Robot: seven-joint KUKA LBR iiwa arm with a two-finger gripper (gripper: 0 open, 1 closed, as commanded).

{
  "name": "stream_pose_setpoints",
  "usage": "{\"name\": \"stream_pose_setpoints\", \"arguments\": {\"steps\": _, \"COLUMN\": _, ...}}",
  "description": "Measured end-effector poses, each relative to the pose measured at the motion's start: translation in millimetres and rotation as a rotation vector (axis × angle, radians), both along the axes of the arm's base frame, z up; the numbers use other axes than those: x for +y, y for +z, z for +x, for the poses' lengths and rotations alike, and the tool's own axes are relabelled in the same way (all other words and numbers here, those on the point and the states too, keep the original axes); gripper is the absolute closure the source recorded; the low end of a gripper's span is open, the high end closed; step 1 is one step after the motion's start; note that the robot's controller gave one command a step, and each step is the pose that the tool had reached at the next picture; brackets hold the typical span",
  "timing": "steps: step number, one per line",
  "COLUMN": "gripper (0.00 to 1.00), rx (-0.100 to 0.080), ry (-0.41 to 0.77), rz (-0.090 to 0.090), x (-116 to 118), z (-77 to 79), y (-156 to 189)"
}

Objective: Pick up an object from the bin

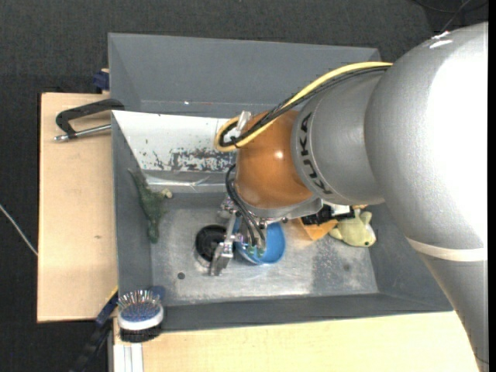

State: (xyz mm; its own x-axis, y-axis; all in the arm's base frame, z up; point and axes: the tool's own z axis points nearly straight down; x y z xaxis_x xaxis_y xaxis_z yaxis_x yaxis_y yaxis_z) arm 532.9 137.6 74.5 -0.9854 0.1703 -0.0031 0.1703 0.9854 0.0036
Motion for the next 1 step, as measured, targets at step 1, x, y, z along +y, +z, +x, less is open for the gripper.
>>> {"name": "stream_pose_setpoints", "arguments": {"steps": 1, "gripper": 0.0, "rx": 0.0, "ry": 0.001, "rz": 0.0, "x": 1.1, "z": 0.6, "y": 0.5}}
